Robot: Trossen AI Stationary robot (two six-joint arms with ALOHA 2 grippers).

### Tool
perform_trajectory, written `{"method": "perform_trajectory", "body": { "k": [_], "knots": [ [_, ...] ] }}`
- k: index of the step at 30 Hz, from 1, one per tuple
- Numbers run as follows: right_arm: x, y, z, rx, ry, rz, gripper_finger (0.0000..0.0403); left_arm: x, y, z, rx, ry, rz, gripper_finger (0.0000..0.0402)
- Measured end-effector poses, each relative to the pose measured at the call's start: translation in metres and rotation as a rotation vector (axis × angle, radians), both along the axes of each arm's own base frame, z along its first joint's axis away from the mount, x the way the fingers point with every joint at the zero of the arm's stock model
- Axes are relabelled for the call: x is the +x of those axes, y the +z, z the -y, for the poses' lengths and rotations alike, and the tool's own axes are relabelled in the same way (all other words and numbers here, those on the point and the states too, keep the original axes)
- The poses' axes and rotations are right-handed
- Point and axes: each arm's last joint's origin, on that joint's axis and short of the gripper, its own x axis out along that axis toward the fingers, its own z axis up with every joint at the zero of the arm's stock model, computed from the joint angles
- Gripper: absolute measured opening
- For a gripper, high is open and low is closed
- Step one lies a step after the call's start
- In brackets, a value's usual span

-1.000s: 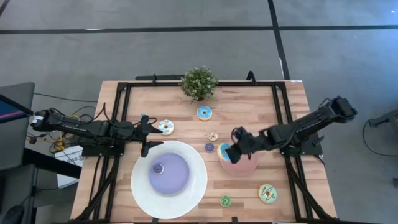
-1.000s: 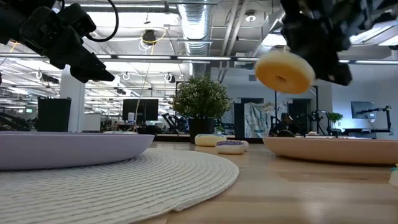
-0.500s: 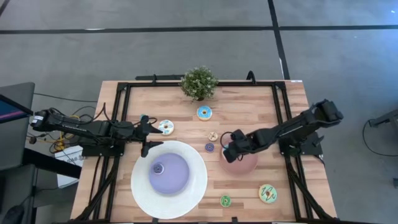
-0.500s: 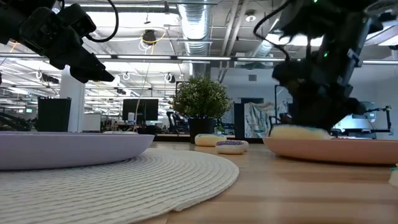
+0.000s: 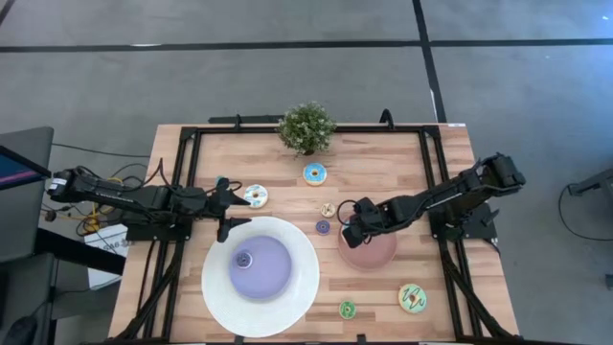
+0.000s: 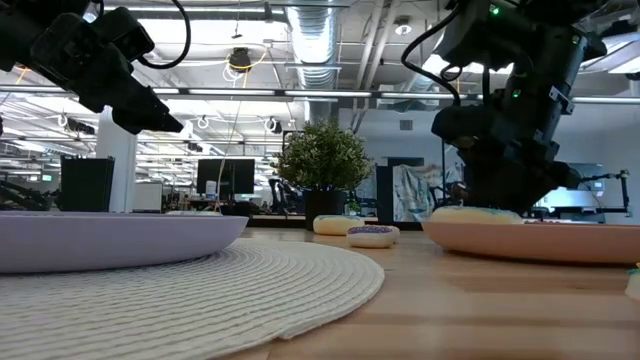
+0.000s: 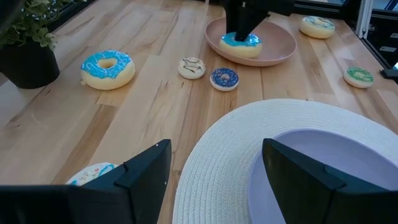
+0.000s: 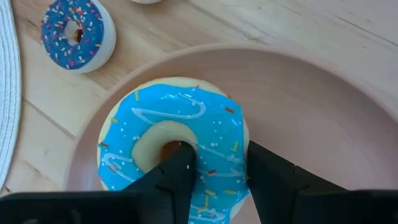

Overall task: Pick & Place donuts
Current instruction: Put the right big blue donut on the pink plate, then put the big white donut on the pink plate

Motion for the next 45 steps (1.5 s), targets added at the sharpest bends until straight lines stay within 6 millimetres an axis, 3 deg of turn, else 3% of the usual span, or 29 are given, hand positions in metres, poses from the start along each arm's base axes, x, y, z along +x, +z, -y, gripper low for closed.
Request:
{"method": "perform_trajectory", "body": {
  "k": [9,19,30,45],
  "knots": [
    [-0.001,0.004,0.0,0.005,0.003,0.014,0.0192,0.0,0.0,0.0,0.0,0.0,0.0,0.0245],
    [-0.014,0.039,0.002,0.029,0.059,0.124,0.0229,-0.001,-0.001,0.0,0.002,0.0,-0.014,0.0245],
    [-0.029,0.067,0.005,0.002,0.106,0.221,0.0211,-0.001,-0.001,0.0,0.002,0.0,-0.016,0.0245],
    [-0.03,0.067,0.0,-0.026,0.186,0.217,0.0158,-0.001,-0.002,0.0,0.003,0.0,-0.027,0.0245]
  ]
}}
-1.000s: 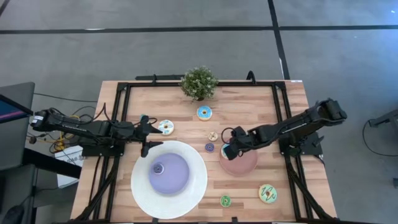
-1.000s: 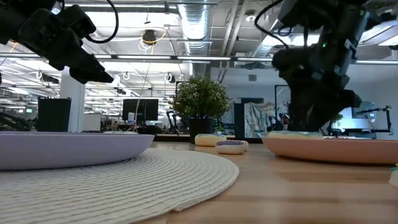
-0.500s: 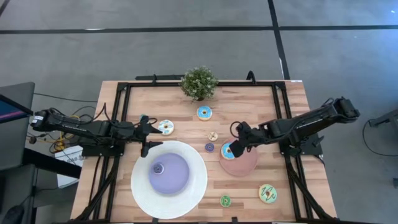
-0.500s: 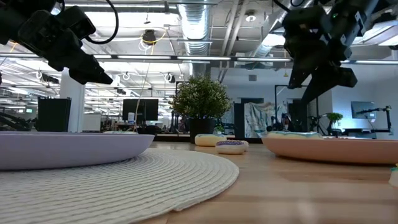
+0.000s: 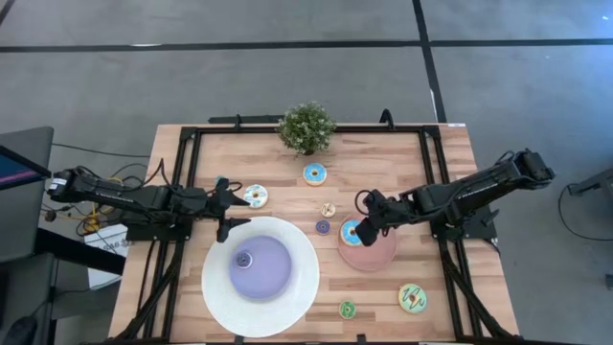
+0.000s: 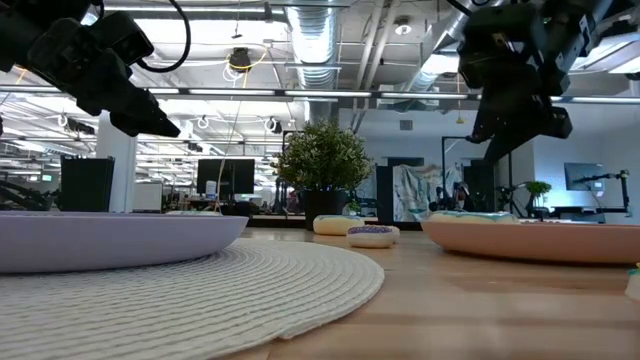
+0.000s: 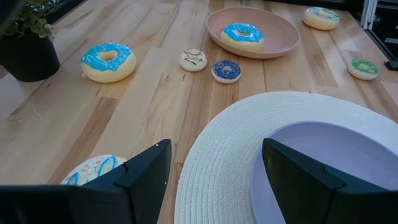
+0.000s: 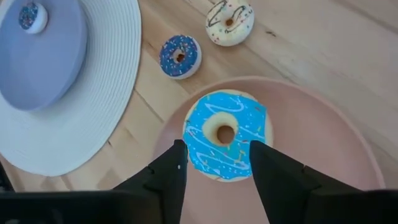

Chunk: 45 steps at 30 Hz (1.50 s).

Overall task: Pick & Place donuts
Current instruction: Put the big white donut on the pink plate

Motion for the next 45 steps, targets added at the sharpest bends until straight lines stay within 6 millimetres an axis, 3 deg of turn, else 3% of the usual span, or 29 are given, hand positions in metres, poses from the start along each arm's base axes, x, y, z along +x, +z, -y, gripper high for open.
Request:
{"method": "perform_trajectory", "body": {
  "k": [6,10,15,20,23,26,32,39,45],
  "knots": [
    [-0.006,-0.004,0.006,-0.1,0.119,-0.091,0.0128,0.0,0.0,0.0,0.0,0.0,-0.001,0.0245],
    [-0.009,-0.008,0.016,-0.111,0.082,-0.16,0.0108,0.0,0.0,0.0,0.01,0.011,0.0,0.0245],
    [-0.007,-0.008,0.032,-0.168,0.075,-0.17,0.009,0.0,0.0,-0.002,0.029,0.046,0.006,0.0245],
    [-0.006,-0.002,0.04,-0.243,0.178,-0.134,0.0046,0.001,0.005,-0.003,0.02,0.106,0.055,0.0245],
    [-0.01,0.006,0.043,-0.308,0.21,-0.091,0.0012,0.002,0.007,-0.004,0.017,0.141,0.055,0.0245],
    [-0.02,0.011,0.047,-0.387,0.215,-0.065,0.0006,0.005,0.013,-0.004,0.019,0.153,0.061,0.0245],
    [-0.048,0.003,0.049,-0.459,0.229,0.115,0.0008,0.013,0.02,-0.003,0.034,0.173,0.021,0.0245],
    [-0.072,-0.018,0.05,-0.611,0.253,0.464,0.0004,0.025,0.023,-0.005,0.058,0.207,-0.081,0.0245],
    [-0.083,-0.025,0.051,-0.624,0.212,0.597,0.0001,0.033,0.023,-0.019,-0.054,0.376,-0.177,0.0245]
  ]
}}
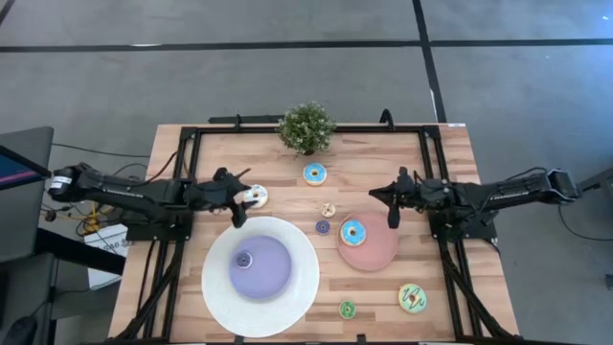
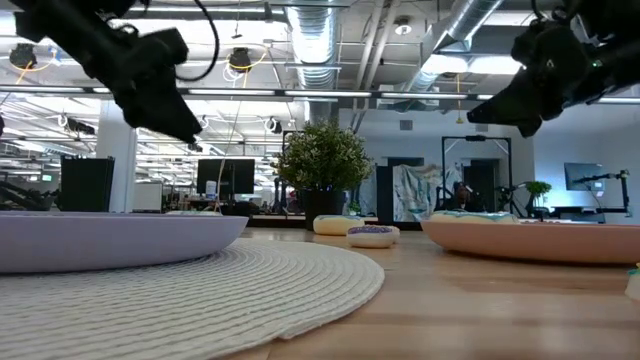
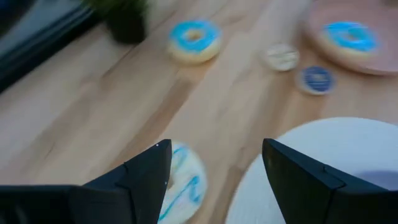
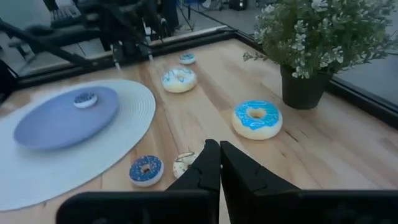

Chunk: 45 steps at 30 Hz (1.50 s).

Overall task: Pick & Place donuts
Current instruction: Put the big white donut on the pink plate

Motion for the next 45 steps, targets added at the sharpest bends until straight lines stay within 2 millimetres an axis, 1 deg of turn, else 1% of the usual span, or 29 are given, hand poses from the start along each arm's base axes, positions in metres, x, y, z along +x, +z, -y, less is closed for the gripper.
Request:
{"method": "perform_trajectory", "body": {
  "k": [4,8,13,18,24,27,31,35,45],
  "knots": [
    [-0.002,-0.002,0.0,0.035,-0.009,0.006,0.0001,0.003,-0.004,-0.014,-0.069,0.124,-0.079,0.0245],
    [-0.003,-0.009,0.0,0.075,-0.022,-0.008,0.0003,0.008,-0.009,-0.027,-0.133,0.193,-0.143,0.0245],
    [-0.005,-0.015,0.0,0.1,-0.032,-0.031,0.0003,0.014,-0.018,-0.039,-0.173,0.225,-0.195,0.0245],
    [-0.005,-0.014,0.0,0.1,-0.032,-0.03,0.0003,0.018,-0.028,-0.048,-0.172,0.219,-0.259,0.0245],
    [-0.005,-0.015,0.0,0.101,-0.032,-0.03,0.0003,0.019,-0.038,-0.06,-0.169,0.284,-0.31,0.0245],
    [-0.005,-0.015,0.0,0.102,-0.033,-0.03,0.0003,0.02,-0.044,-0.064,-0.187,0.29,-0.34,0.0245],
    [-0.005,-0.015,0.0,0.102,-0.033,-0.03,0.0003,0.023,-0.053,-0.064,-0.236,0.237,-0.384,0.0245],
    [-0.005,-0.015,0.0,0.102,-0.033,-0.03,0.0003,0.027,-0.062,-0.065,-0.245,0.236,-0.414,0.0245],
    [-0.005,-0.014,0.0,0.102,-0.032,-0.03,0.0003,0.039,-0.072,-0.069,-0.22,0.216,-0.389,0.0245]
  ]
}}
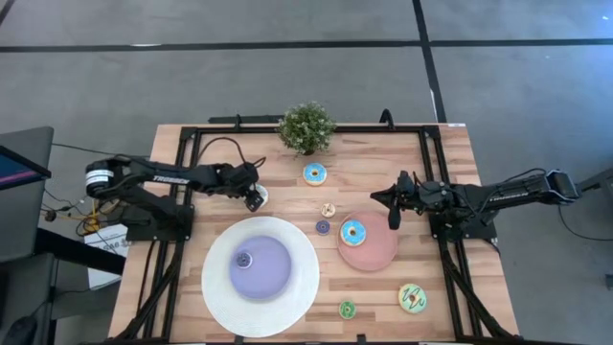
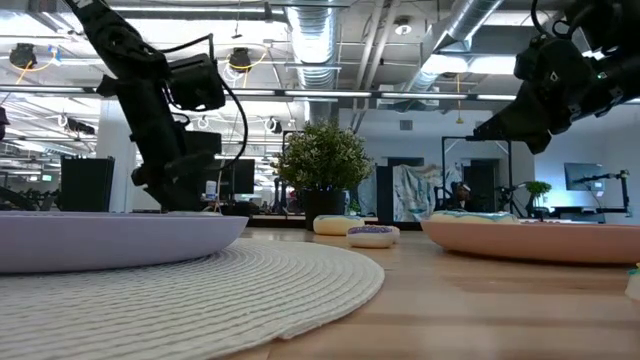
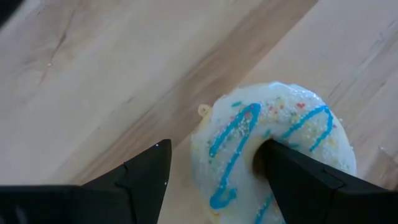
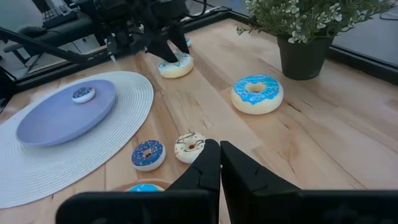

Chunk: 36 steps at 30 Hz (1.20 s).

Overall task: Pick & Place donuts
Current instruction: Put the big white donut on the pink plate

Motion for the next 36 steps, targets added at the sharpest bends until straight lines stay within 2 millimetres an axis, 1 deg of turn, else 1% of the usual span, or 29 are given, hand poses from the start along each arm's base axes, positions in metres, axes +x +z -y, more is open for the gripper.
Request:
{"method": "perform_trajectory", "body": {
  "k": [6,15,19,21,23,26,30,34,36],
  "knots": [
    [0.0,0.0,0.0,0.001,0.003,0.0,0.0003,0.0,-0.005,0.0,-0.013,-0.001,-0.027,0.0238],
    [0.0,0.0,0.0,0.001,0.004,0.0,0.0003,0.001,-0.005,0.0,-0.031,-0.007,-0.013,0.0168],
    [0.0,0.0,0.0,-0.011,0.007,-0.005,0.0003,0.002,-0.004,0.0,-0.046,0.022,0.005,0.015],
    [0.0,-0.001,0.0,-0.036,0.015,-0.016,0.0003,0.006,0.001,-0.001,-0.044,0.022,0.016,0.0145],
    [0.0,-0.001,0.0,-0.034,0.015,-0.025,0.0003,0.014,0.01,-0.002,-0.028,0.001,0.048,0.0142],
    [0.0,0.0,0.0,-0.04,0.014,-0.017,0.0003,0.03,0.03,-0.001,-0.001,-0.05,0.103,0.0139],
    [0.0,0.0,0.001,-0.079,0.01,-0.018,0.0003,0.054,0.064,0.007,0.044,-0.137,0.192,0.0138],
    [-0.001,0.001,0.006,-0.105,-0.068,-0.021,0.0003,0.085,0.09,0.021,0.052,-0.231,0.258,0.0138],
    [-0.001,0.001,0.009,-0.094,-0.09,-0.019,0.0003,0.108,0.098,0.027,0.049,-0.293,0.286,0.0138]
  ]
}}
